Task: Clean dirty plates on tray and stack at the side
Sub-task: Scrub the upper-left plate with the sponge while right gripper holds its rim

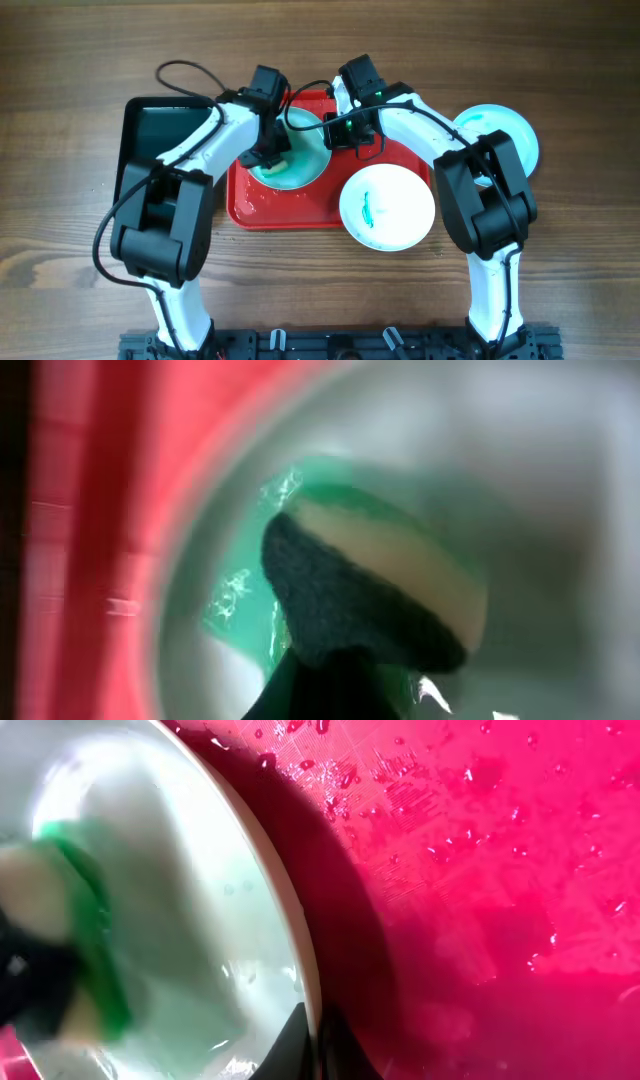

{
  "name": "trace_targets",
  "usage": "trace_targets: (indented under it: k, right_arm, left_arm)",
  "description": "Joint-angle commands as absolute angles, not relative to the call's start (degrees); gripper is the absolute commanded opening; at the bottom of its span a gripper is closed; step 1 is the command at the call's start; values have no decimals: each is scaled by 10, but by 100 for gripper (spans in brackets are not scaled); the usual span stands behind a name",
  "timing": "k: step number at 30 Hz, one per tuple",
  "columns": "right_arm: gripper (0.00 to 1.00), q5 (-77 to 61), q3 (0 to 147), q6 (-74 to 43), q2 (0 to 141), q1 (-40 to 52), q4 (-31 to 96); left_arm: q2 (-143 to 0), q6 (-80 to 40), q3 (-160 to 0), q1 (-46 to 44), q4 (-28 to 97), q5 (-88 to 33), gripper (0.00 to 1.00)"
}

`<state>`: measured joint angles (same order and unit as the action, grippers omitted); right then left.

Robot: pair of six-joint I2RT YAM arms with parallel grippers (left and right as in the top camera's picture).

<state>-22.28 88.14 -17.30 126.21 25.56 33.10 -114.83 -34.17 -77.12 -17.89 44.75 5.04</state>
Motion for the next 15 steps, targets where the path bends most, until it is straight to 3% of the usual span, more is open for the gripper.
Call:
trace_targets:
  k: [1, 4, 7, 10, 12, 15]
  right_arm:
    - [4, -215, 876, -167, 1288, 255, 339]
    - [4, -215, 876, -166, 1289, 255, 340]
    - [4, -215, 876, -167, 1289, 255, 340]
    - [4, -215, 876, -167, 1289, 255, 343]
    - [4, -215, 876, -167, 1289, 255, 345]
    - [4, -215, 876, -167, 1289, 255, 345]
  left_arm:
    - [-1175, -399, -754, -166, 460, 213, 4]
    - [-1174, -306, -761, -172, 452, 159, 4]
    - [-1174, -78, -771, -171, 413, -96, 4]
    - [-1174, -32, -773, -171, 367, -214, 4]
    - [-1174, -71, -773, -171, 327, -182, 4]
    - [-1174, -232, -773, -171, 315, 6, 4]
